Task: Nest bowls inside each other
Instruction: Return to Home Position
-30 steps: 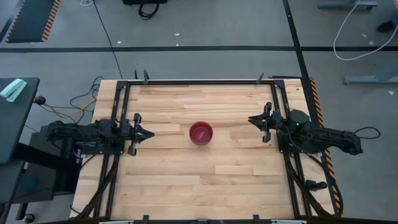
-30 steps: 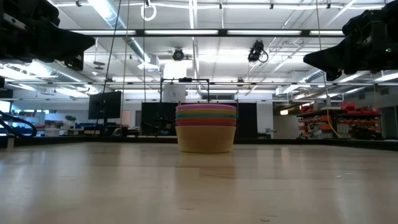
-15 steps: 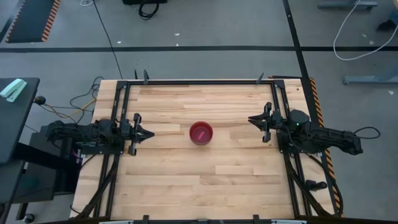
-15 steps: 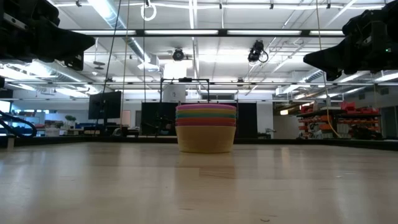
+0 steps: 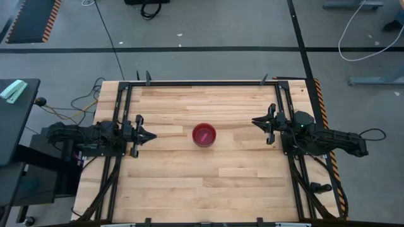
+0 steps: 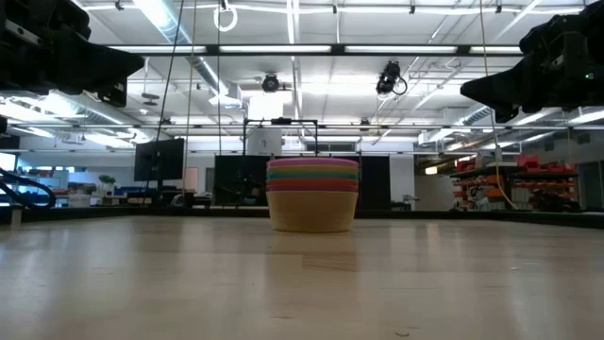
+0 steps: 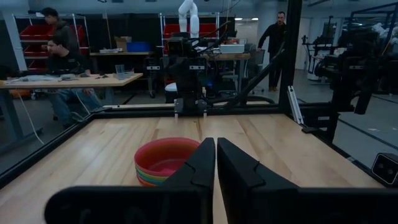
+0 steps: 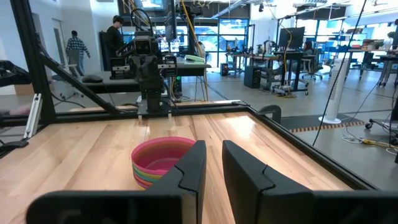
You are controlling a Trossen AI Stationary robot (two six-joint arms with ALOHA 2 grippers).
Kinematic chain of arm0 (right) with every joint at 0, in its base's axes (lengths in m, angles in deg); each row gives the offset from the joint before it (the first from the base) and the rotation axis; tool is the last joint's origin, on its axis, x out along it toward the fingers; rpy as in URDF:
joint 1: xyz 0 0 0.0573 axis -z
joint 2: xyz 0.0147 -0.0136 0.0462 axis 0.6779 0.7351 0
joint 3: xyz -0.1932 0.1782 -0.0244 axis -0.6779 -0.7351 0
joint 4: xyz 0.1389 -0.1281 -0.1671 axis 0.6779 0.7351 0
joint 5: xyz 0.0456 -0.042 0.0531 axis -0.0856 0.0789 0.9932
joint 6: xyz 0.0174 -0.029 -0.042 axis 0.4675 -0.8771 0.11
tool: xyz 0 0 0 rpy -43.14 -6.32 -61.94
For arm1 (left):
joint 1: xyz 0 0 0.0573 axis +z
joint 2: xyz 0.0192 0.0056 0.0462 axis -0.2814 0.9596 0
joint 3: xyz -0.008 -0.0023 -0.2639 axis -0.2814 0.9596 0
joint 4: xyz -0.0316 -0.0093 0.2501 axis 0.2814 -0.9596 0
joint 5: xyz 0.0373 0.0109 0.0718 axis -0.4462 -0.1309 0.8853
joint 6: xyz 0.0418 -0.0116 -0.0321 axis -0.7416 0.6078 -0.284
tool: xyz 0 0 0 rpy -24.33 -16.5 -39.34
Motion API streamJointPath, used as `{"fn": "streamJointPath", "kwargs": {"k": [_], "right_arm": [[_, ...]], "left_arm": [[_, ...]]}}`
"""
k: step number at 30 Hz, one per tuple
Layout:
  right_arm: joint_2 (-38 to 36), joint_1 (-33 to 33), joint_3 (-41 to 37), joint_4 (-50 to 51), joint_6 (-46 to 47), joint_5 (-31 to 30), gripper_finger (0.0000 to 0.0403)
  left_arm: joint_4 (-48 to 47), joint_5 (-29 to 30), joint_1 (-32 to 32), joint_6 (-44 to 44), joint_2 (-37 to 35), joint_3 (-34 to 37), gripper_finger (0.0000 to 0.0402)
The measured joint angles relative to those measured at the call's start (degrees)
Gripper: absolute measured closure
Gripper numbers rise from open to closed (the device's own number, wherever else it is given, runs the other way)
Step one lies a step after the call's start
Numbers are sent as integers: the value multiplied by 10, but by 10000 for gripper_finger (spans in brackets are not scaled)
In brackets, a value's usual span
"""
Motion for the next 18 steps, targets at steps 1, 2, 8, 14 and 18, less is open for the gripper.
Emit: {"fn": "streamJointPath", "kwargs": {"k": [1, 2, 8, 14, 18], "right_arm": [[0, 0, 0, 0, 0, 0, 341], [0, 0, 0, 0, 0, 0, 341], [0, 0, 0, 0, 0, 0, 341], [0, 0, 0, 0, 0, 0, 341], [0, 0, 0, 0, 0, 0, 341]], "left_arm": [[0, 0, 0, 0, 0, 0, 378], [0, 0, 0, 0, 0, 0, 378], [0, 0, 0, 0, 0, 0, 370], [0, 0, 0, 0, 0, 0, 366], [0, 0, 0, 0, 0, 0, 372]]}}
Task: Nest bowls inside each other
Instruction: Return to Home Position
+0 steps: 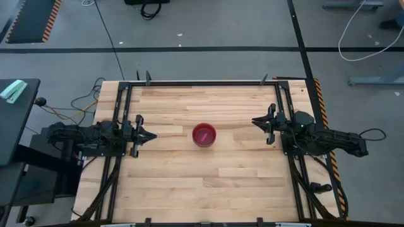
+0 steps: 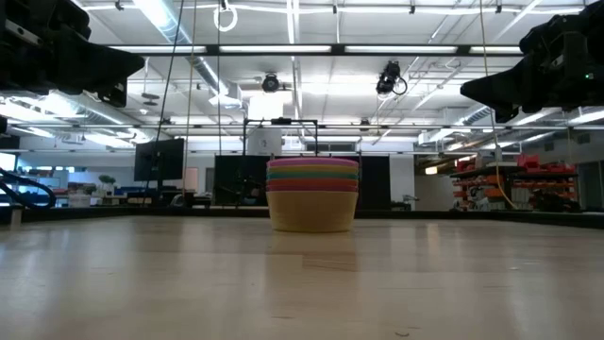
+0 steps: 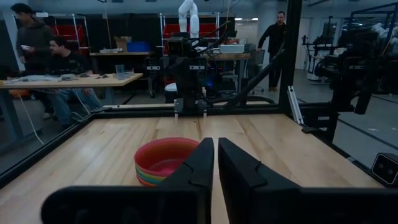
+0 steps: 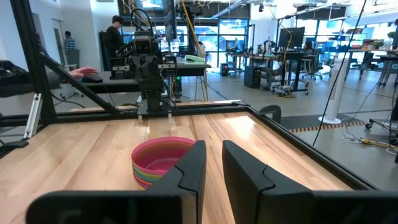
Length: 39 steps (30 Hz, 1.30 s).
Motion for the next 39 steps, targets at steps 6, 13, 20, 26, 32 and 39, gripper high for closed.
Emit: {"fn": "streamJointPath", "kwargs": {"k": [6, 13, 20, 26, 32, 39], "right_arm": [[0, 0, 0, 0, 0, 0, 341], [0, 0, 0, 0, 0, 0, 341], [0, 0, 0, 0, 0, 0, 341], [0, 0, 0, 0, 0, 0, 341], [0, 0, 0, 0, 0, 0, 341], [0, 0, 0, 0, 0, 0, 341]], "left_arm": [[0, 0, 0, 0, 0, 0, 376], [0, 0, 0, 0, 0, 0, 366], [0, 0, 0, 0, 0, 0, 373], [0, 0, 0, 0, 0, 0, 378], [0, 0, 0, 0, 0, 0, 370], [0, 0, 0, 0, 0, 0, 367]]}}
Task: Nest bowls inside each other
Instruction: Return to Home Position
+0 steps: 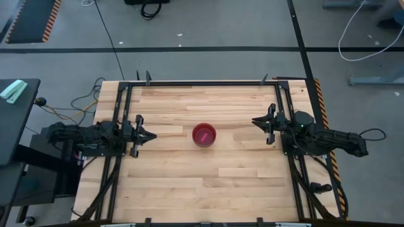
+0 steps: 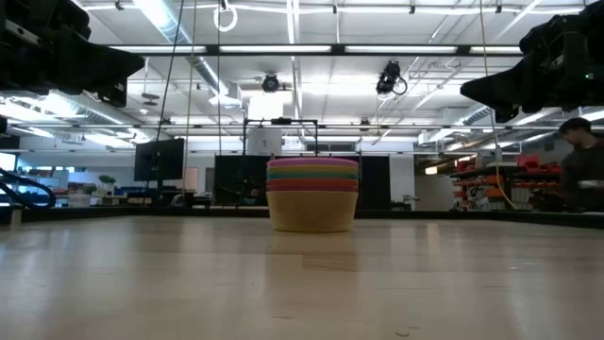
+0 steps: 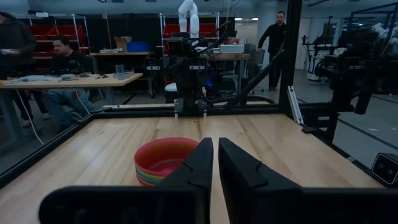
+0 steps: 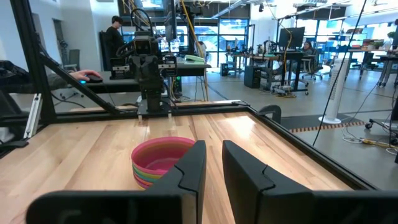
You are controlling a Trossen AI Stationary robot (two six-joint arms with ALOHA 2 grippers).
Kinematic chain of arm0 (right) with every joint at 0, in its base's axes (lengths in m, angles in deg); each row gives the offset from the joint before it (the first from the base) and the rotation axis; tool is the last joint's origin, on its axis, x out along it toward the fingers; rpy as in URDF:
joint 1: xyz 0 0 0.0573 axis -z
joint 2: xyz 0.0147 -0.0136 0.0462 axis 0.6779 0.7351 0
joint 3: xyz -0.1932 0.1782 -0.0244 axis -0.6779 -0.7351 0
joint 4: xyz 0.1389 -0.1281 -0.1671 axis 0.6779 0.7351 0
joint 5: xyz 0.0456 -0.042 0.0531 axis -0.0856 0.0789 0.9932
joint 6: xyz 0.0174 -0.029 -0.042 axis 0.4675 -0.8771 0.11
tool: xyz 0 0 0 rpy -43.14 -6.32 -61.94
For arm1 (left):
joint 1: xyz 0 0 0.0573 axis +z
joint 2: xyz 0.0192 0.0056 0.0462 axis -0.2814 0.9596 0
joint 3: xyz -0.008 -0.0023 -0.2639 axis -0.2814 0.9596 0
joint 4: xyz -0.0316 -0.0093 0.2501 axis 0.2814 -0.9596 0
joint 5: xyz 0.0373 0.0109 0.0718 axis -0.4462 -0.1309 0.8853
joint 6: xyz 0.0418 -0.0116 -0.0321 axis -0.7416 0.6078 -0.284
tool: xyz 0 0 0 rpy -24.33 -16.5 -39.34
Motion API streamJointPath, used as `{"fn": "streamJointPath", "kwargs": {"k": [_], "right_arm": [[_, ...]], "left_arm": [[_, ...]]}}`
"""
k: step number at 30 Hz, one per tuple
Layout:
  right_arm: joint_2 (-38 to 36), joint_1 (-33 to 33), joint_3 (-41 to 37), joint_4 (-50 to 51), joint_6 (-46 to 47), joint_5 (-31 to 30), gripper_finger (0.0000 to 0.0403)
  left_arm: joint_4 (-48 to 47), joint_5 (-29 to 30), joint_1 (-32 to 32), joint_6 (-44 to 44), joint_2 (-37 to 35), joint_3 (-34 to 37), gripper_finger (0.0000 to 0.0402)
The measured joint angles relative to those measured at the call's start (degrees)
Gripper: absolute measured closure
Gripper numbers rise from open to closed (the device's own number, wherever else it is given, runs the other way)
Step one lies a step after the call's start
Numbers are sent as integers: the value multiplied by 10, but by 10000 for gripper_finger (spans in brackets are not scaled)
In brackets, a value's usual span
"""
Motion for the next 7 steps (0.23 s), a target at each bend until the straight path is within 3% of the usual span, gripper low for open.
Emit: {"fn": "streamJointPath", "kwargs": {"k": [7], "right_arm": [[0, 0, 0, 0, 0, 0, 341]], "left_arm": [[0, 0, 0, 0, 0, 0, 376]]}}
